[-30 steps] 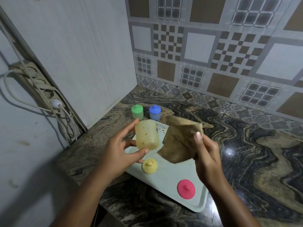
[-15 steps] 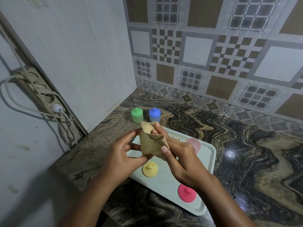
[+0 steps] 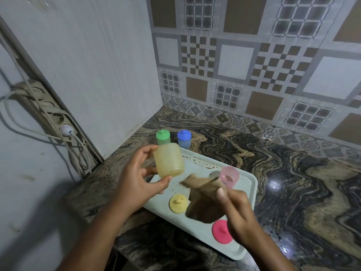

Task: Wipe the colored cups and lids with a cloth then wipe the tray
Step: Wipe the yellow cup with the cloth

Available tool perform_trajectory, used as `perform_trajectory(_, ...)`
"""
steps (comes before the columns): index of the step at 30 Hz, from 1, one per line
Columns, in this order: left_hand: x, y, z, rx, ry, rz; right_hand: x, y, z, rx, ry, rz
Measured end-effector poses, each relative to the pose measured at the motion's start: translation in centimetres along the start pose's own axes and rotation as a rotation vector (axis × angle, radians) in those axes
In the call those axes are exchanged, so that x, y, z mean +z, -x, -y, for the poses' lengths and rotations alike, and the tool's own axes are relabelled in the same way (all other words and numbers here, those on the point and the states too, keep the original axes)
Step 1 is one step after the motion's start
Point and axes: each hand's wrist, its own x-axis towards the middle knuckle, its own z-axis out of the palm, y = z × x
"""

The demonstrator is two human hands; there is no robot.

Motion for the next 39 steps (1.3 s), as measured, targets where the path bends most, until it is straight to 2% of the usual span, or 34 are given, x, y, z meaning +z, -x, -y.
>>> perform_trajectory(3, 0.3, 0.6, 0.1, -0.033, 0.051, 0.055, 0.1, -1.7, 1.3, 0.048, -0.31, -0.233)
perform_trajectory(5, 0.6, 1.0, 0.2, -0.027, 0.01, 0.074, 0.2, -3.1, 2.0, 0.088, -0.418, -0.288)
perform_trajectory(6, 0.9, 1.1, 0.2, -0.03, -0.007, 0.074, 0.3, -3.6, 2.3, 0.09, -0.39, -0.291)
perform_trajectory(9, 1.6, 1.4, 0.1, -0.025, -0.049, 0.064, 1.0, -5.0, 3.3, 0.002, -0.193, -0.235)
perform_trajectory(13, 2.3, 1.4, -0.3, 0.038, -0.146, 0.092, 2.8, -5.8, 4.4, -0.175, 0.267, 0.078)
perform_trajectory(15, 2.4, 1.2, -0.5, 0.09, -0.205, 0.073, 3.2, -5.8, 3.3, -0.249, 0.471, 0.179)
perform_trajectory(18, 2.2, 1.1, -0.6, 0.087, -0.227, 0.051, 3.6, -5.3, 1.9, -0.274, 0.514, 0.192)
perform_trajectory(27, 0.8, 0.8, 0.3, 0.032, -0.14, -0.06, 2.5, -1.4, 0.9, -0.316, 0.371, 0.171)
perform_trajectory(30, 0.0, 0.5, 0.3, 0.052, -0.159, -0.082, 1.9, -0.1, -0.1, -0.227, 0.293, 0.189)
perform_trajectory(33, -0.4, 0.4, 0.3, 0.024, -0.096, -0.035, 1.6, 0.5, -0.3, -0.061, 0.154, 0.014)
perform_trajectory(35, -0.4, 0.7, 0.3, -0.016, -0.017, -0.006, 1.4, -0.2, 0.2, 0.031, -0.04, -0.129)
perform_trajectory(37, -0.4, 1.1, 0.3, -0.02, -0.015, 0.03, 1.3, -1.4, 1.3, 0.053, -0.215, -0.222)
perform_trajectory(39, -0.1, 1.5, 0.3, -0.009, -0.051, 0.05, 1.4, -2.7, 2.8, 0.053, -0.277, -0.244)
